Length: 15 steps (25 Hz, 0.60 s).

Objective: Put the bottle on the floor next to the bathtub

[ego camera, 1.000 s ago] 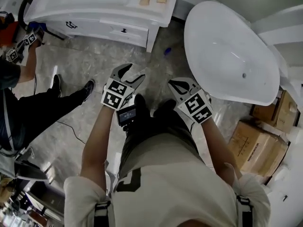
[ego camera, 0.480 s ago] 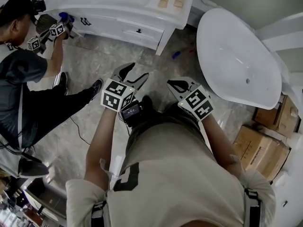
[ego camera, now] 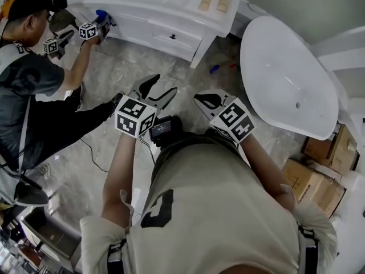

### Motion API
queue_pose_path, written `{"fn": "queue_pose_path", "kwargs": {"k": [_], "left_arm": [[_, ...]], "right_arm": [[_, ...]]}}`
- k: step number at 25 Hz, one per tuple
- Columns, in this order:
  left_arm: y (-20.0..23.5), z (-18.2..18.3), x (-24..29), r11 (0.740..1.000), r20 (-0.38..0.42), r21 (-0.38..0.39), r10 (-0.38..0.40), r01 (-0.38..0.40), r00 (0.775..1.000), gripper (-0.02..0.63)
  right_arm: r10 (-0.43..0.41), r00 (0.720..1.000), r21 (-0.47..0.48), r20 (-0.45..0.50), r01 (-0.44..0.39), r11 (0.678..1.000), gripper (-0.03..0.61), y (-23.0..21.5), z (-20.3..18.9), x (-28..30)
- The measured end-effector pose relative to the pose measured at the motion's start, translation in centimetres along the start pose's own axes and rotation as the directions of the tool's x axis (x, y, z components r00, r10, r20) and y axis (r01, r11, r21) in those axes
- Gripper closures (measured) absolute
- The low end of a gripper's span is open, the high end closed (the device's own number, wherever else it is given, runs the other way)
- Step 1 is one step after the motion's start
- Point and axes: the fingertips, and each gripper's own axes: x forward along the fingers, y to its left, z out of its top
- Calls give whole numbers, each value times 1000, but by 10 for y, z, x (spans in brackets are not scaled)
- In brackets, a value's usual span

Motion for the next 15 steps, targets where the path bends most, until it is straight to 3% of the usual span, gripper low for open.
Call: {"fn": "queue_pose_path", "kwargs": {"k": [10,15], "left_arm": [[-87,25,-1,1000,56,-13,25,-24,998,297],[-138,42,24,1000,88,9,22,-23,996,356]], "right_arm": [[61,997,24,57,-63,998,551,5,-39,-76],[36,995,49,92,-41,998,551,-11,-76,-124]]}}
